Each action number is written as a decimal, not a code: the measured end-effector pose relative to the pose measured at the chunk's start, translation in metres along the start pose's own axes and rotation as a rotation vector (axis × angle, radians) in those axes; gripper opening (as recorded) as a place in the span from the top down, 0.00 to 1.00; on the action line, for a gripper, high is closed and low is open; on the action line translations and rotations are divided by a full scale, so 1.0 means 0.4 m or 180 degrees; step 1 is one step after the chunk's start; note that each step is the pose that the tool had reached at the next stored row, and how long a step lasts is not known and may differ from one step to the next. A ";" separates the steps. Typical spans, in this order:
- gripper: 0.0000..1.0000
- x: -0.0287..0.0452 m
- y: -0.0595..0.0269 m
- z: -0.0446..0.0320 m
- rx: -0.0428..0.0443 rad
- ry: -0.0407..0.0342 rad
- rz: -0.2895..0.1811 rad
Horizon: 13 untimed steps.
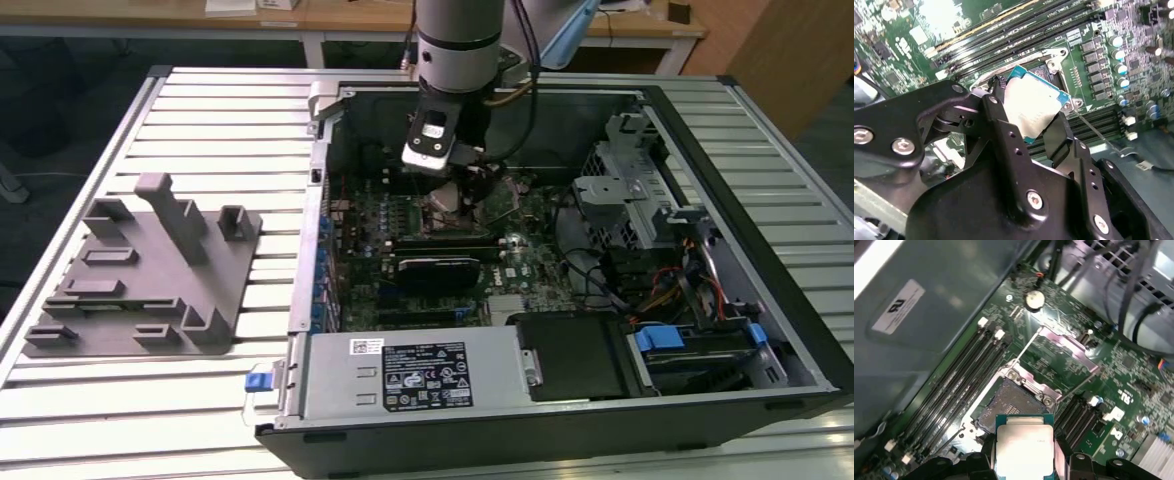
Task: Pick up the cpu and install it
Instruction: 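Place the cpu into insertion slot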
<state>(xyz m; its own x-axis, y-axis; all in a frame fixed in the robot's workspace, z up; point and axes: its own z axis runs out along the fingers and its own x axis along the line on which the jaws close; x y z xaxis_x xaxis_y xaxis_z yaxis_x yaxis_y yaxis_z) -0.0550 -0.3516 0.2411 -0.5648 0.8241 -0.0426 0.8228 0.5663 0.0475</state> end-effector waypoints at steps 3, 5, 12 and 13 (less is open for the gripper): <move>0.46 0.000 0.000 0.000 0.0007 -0.0008 0.0158; 0.46 0.000 0.000 0.000 0.0010 -0.0011 0.0238; 0.46 0.000 0.000 0.000 0.0024 -0.0027 0.0570; 0.46 0.000 0.000 0.000 0.0027 -0.0030 0.0621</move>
<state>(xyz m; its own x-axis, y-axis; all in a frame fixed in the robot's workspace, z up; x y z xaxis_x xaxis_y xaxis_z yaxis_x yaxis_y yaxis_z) -0.0550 -0.3516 0.2409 -0.3939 0.9181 -0.0426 0.9171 0.3957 0.0475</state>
